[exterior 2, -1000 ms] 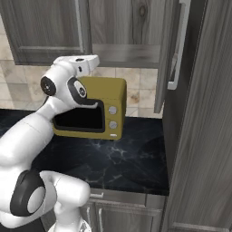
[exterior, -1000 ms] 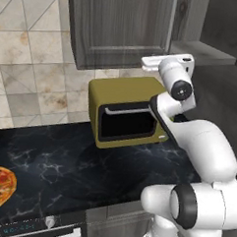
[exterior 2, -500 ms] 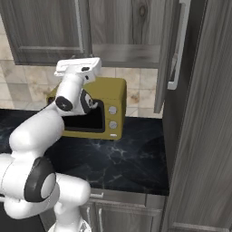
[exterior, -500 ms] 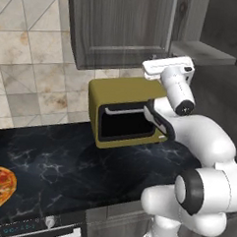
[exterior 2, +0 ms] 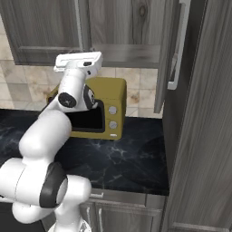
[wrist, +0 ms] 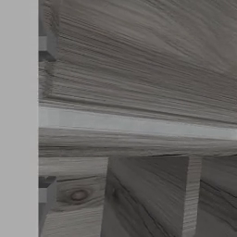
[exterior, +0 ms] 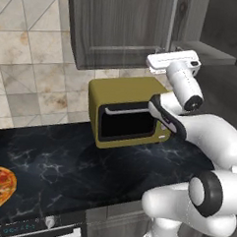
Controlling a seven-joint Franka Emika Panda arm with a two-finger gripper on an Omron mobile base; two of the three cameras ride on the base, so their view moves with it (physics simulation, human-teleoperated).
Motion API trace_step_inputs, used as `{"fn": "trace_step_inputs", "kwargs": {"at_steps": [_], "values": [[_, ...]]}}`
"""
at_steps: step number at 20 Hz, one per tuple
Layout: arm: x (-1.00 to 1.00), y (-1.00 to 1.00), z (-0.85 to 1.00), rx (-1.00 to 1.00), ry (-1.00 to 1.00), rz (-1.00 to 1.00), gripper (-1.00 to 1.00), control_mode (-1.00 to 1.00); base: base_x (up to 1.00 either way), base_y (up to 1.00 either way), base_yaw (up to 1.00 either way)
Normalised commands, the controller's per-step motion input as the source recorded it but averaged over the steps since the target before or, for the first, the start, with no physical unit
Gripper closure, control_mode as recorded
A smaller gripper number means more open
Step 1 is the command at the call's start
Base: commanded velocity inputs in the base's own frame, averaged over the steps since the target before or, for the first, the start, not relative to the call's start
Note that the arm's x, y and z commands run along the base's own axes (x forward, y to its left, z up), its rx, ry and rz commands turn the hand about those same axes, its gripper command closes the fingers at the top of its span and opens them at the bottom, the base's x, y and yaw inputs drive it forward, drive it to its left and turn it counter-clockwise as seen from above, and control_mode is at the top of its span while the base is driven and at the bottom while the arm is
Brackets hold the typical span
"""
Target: Open the cabinet. Pick the sponge and place it next to the sink. Then close the cabinet.
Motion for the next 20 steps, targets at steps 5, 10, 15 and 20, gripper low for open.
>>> {"fn": "trace_step_inputs", "kwargs": {"at_steps": [5, 10, 15, 20], "values": [[-0.35, -0.10, 0.46, 0.00, 0.16, 0.04, -1.00, -1.00, 0.00, 0.00, 0.00], [-0.34, -0.05, 0.01, 0.00, 0.34, 0.05, -1.00, -1.00, 0.00, 0.00, 0.00], [-0.33, -0.09, 0.00, -0.01, 0.40, 0.02, -1.00, -1.00, 0.00, 0.00, 0.00], [-0.30, -0.09, 0.03, 0.00, 0.31, 0.00, -1.00, -1.00, 0.00, 0.00, 0.00]]}}
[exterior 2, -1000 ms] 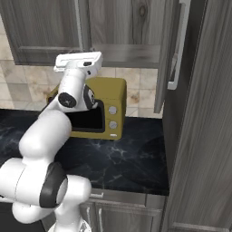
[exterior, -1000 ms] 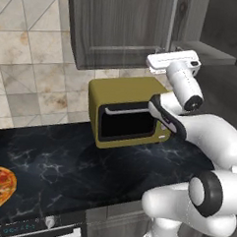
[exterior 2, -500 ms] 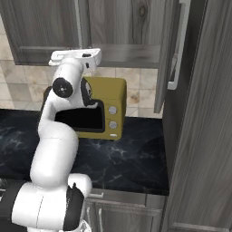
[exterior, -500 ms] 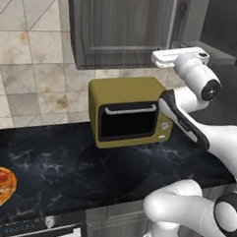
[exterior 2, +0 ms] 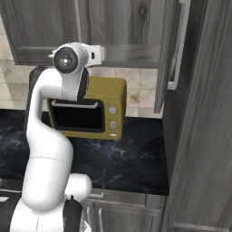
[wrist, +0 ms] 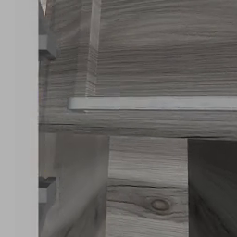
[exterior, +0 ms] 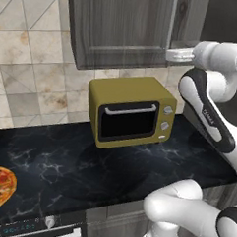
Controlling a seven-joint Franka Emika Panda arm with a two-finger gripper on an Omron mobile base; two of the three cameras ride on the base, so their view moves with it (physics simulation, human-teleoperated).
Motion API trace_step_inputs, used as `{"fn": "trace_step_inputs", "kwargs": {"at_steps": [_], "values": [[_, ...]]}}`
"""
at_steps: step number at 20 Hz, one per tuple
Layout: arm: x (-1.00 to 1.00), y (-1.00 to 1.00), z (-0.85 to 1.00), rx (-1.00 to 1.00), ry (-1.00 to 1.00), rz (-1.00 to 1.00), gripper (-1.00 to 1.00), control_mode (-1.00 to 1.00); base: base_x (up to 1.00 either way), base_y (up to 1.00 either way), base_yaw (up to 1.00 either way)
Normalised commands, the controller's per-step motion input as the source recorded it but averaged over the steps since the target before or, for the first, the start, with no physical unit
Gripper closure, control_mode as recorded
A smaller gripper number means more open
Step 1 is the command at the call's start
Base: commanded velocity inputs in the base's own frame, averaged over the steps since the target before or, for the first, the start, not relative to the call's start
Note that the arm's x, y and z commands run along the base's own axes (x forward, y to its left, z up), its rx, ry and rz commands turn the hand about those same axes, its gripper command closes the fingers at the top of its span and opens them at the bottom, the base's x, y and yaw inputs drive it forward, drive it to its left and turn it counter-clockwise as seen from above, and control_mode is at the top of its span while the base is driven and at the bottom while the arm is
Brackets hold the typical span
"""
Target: Open the cabinet. Pick the sponge and place it next to the sink. Then close the cabinet.
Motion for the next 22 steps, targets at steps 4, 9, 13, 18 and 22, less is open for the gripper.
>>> {"fn": "trace_step_inputs", "kwargs": {"at_steps": [4, 9, 13, 18, 22], "values": [[-0.11, 0.00, -0.06, -0.02, 0.25, 0.00, -1.00, -1.00, 0.00, 0.00, 0.00], [-0.09, 0.00, -0.43, -0.08, 0.25, -0.07, -1.00, -1.00, 0.00, 0.00, 0.00], [-0.09, 0.00, -0.64, -0.10, 0.16, -0.10, -1.00, -1.00, 0.00, 0.00, 0.00], [-0.02, -0.10, -0.12, -0.08, 0.02, -0.11, -1.00, -1.00, 0.00, 0.00, 0.00], [-0.28, -0.19, 0.00, -0.01, 0.00, -0.10, -1.00, -1.00, 0.00, 0.00, 0.00]]}}
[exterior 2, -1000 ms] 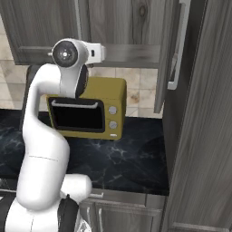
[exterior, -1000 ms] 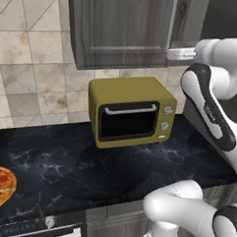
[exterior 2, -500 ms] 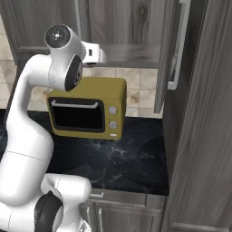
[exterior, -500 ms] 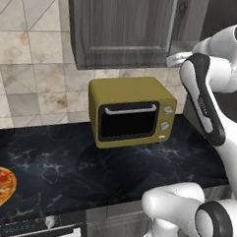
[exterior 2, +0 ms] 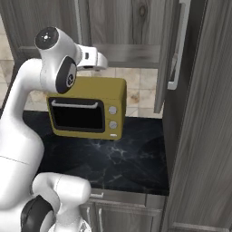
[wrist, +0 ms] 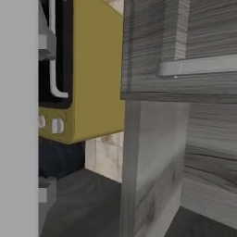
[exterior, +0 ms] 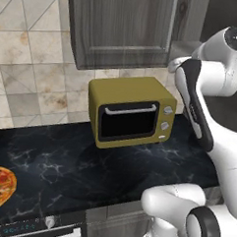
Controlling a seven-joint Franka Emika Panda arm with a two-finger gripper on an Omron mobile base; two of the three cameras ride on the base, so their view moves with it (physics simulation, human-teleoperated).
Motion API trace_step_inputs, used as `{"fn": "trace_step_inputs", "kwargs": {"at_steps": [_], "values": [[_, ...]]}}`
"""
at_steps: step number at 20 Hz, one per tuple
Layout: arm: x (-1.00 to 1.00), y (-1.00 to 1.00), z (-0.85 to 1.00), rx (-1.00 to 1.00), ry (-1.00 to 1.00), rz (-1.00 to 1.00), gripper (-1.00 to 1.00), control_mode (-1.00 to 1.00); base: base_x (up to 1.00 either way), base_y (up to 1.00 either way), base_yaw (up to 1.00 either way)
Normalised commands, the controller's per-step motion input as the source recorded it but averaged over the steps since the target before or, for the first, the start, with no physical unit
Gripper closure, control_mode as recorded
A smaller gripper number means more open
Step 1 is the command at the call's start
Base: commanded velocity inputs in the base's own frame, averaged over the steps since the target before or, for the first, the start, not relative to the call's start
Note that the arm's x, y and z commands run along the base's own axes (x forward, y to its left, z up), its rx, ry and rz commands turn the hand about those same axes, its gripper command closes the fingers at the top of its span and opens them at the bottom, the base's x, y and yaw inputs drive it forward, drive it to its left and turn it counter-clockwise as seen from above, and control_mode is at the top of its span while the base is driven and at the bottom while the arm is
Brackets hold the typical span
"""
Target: Open the cabinet. Pick the sponge and place it next to the sink. Then close the cabinet.
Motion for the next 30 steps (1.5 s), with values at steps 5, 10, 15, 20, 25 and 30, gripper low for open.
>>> {"fn": "trace_step_inputs", "kwargs": {"at_steps": [5, 10, 15, 20, 25, 30], "values": [[-0.56, -0.14, 0.00, 0.00, -0.01, -0.04, -1.00, -1.00, 0.00, 0.00, 0.00], [-0.75, 0.00, 0.04, 0.00, -0.09, 0.00, -1.00, -1.00, 0.00, 0.00, 0.00], [-0.83, 0.00, 0.07, 0.01, -0.13, 0.00, -1.00, -1.00, 0.00, 0.00, 0.00], [-0.86, -0.03, 0.00, 0.00, -0.11, -0.03, -1.00, -1.00, 0.00, 0.00, 0.00], [-0.74, -0.03, 0.00, 0.00, -0.01, -0.11, -1.00, -1.00, 0.00, 0.00, 0.00], [-0.74, -0.04, 0.00, 0.00, 0.01, -0.11, -1.00, -1.00, 0.00, 0.00, 0.00]]}}
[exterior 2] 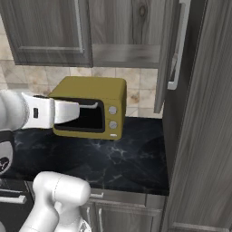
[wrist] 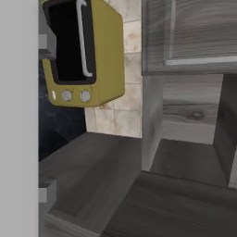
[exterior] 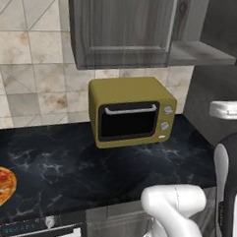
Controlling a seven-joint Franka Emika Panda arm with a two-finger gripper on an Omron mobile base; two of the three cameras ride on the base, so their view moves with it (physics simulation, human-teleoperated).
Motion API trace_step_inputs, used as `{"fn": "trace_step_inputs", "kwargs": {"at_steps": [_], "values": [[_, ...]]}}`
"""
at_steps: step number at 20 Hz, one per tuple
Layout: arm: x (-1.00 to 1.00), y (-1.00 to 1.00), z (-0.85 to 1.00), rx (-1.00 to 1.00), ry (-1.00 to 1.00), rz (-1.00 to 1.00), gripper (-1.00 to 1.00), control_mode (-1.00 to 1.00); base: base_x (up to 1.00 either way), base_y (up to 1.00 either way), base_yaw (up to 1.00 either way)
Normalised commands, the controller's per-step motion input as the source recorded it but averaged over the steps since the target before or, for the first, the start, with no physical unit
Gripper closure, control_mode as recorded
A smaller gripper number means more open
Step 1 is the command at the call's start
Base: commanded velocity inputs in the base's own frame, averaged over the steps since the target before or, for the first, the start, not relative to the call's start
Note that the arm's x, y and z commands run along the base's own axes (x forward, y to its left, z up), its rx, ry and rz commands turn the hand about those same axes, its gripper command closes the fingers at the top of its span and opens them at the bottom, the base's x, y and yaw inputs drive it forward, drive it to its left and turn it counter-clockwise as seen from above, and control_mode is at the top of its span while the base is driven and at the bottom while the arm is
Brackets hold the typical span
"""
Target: Open the cabinet. Pick the sponge and place it next to the sink. Then close the cabinet.
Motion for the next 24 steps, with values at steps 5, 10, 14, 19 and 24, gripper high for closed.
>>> {"fn": "trace_step_inputs", "kwargs": {"at_steps": [5, 10, 14, 19, 24], "values": [[-0.74, -0.05, 0.00, 0.00, -0.01, -0.09, -1.00, -1.00, 0.00, 0.00, 0.00], [-0.56, -0.01, 0.00, 0.00, -0.01, -0.08, -1.00, -1.00, 0.00, 0.00, 0.00], [-0.34, -0.06, 0.00, 0.00, 0.00, -0.05, -1.00, -1.00, 0.00, 0.00, 0.00], [-0.26, -0.23, 0.00, 0.01, -0.09, 0.00, -1.00, -1.00, 0.00, 0.00, 0.00], [-0.32, -0.28, 0.00, 0.01, -0.13, 0.00, -1.00, -1.00, 0.00, 0.00, 0.00]]}}
